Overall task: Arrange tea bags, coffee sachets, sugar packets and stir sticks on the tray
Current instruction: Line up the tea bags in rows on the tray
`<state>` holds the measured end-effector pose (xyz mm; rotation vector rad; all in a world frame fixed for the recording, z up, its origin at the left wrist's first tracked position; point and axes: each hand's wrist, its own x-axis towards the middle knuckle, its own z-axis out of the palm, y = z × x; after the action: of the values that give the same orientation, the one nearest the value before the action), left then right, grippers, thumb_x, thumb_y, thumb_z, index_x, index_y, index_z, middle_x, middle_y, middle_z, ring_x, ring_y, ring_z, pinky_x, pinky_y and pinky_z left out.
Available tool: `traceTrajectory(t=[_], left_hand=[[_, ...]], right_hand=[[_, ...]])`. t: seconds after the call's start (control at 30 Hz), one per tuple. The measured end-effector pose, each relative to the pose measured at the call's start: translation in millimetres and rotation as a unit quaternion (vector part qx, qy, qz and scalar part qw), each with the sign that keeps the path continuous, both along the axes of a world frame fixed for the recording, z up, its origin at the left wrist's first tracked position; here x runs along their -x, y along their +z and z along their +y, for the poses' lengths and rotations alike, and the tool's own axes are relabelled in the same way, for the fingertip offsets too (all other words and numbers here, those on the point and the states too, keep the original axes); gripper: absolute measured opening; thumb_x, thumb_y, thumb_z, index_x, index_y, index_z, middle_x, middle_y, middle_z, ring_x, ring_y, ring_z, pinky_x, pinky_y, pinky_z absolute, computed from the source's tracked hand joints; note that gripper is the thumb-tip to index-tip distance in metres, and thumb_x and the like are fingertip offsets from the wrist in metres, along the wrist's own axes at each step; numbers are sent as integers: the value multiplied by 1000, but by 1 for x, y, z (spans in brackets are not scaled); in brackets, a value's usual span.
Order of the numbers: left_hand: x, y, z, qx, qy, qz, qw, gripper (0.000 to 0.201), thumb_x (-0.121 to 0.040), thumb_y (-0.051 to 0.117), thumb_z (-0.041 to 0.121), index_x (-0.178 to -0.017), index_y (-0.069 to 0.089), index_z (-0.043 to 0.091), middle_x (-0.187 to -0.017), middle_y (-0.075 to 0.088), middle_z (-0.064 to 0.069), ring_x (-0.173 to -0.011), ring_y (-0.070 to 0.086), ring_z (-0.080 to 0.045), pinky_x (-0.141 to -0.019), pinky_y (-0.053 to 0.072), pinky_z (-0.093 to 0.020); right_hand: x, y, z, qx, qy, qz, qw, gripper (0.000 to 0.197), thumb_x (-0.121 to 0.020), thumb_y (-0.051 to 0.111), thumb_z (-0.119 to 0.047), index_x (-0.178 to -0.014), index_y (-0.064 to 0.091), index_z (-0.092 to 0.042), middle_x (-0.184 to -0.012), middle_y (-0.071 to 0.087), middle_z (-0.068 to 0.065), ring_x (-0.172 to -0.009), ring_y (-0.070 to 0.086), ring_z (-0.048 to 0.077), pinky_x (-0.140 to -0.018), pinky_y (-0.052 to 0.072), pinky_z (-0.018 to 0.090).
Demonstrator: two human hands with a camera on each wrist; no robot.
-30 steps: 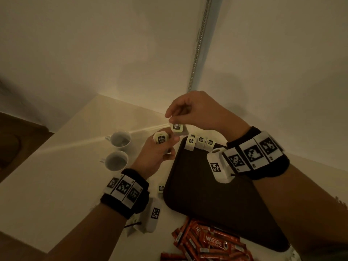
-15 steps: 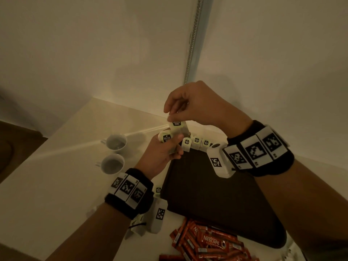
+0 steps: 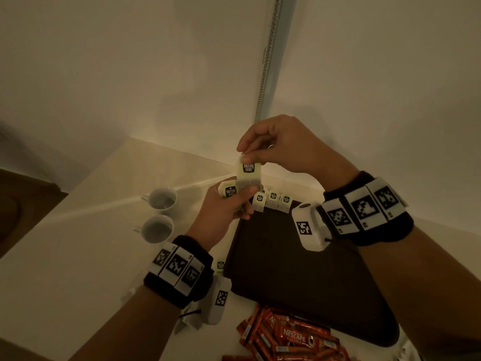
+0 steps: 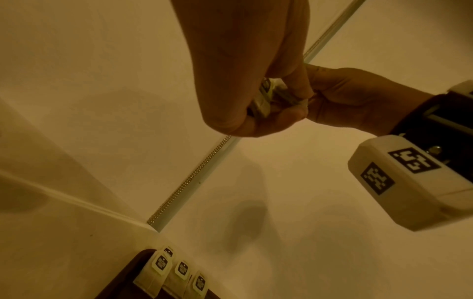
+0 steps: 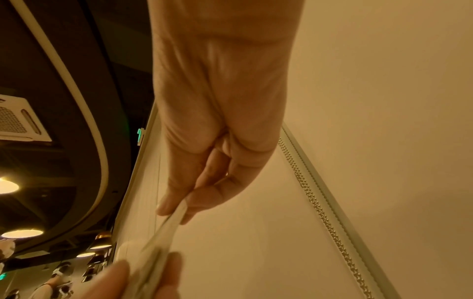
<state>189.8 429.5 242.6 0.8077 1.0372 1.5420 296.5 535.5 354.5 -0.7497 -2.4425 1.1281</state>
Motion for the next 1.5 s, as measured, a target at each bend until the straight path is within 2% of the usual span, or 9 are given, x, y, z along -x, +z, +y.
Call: traceTrajectory(t=[0.1,0.2,0.3,0.47,0.67,0.83,1.0,1.13,1.5], left_hand=[[1,-1,1,-2,2,18,1000,32,-74,69,21,-105,62,21,-93,70,-3,-57,57,-15,-48,47,-24],[0,-4,1,9,14,6,1000,26,-74,68,23,-98,64,16,-85,70,-3,-55,58,-12,-48,47,-22],[-2,-9,1,23,14,-6,1000,25,-76,66,24,-98,65,14,-82,70,-2,-55,59,-12,-49,48,-21],[1,-21,2,81,21,9,996,39,-76,64,36,-109,63,15,-98,73,-4,-67,66,-17,-57,51,-23],[29,-37,3,158,56,-163,972,51,-95,36,52,-117,57,11,-112,69,-17,-98,69,-29,-67,54,-30],[42,-34,13,147,66,-182,970,69,-96,19,60,-108,61,6,-102,72,-17,-90,71,-29,-64,57,-26],[49,-40,17,153,77,-168,971,76,-95,14,63,-109,62,6,-104,72,-17,-90,71,-29,-62,57,-25],[52,-47,19,158,79,-158,972,78,-93,11,65,-110,61,8,-104,72,-15,-86,71,-29,-60,57,-25],[51,-51,26,160,69,-162,971,79,-93,11,65,-109,61,6,-102,71,-20,-84,71,-33,-63,59,-29]], right_hand=[[-5,-1,6,-3,-8,-11,1000,21,-75,76,-5,-95,71,-12,-86,71,5,-74,65,-2,-67,49,10],[-11,-4,10,-9,-20,-33,999,22,-74,77,-9,-94,71,-17,-91,71,2,-73,66,2,-71,53,15],[-13,-8,11,-51,-23,-66,996,14,-73,79,-17,-77,70,-26,-87,71,0,-73,67,8,-76,55,23],[-20,-24,14,-21,-18,-84,996,7,-76,76,-20,-77,70,-22,-80,69,-4,-64,62,1,-60,52,16],[-37,-95,40,37,-87,-128,987,9,-81,71,-10,-90,68,-13,-75,63,-8,-60,58,-1,-54,47,7],[-45,-174,56,68,-101,-255,959,18,-85,67,-13,-102,65,-6,-97,63,4,-67,53,3,-58,43,11],[-48,-224,71,35,-179,-260,948,13,-81,70,-8,-93,65,-4,-96,66,10,-79,54,10,-63,42,13],[-48,-244,86,17,-255,-226,940,9,-82,68,-4,-81,61,-11,-95,67,12,-86,60,21,-71,44,24],[-35,-259,106,-5,-283,-213,935,6,-86,59,-5,-85,64,-8,-98,67,11,-92,61,25,-79,49,33]])
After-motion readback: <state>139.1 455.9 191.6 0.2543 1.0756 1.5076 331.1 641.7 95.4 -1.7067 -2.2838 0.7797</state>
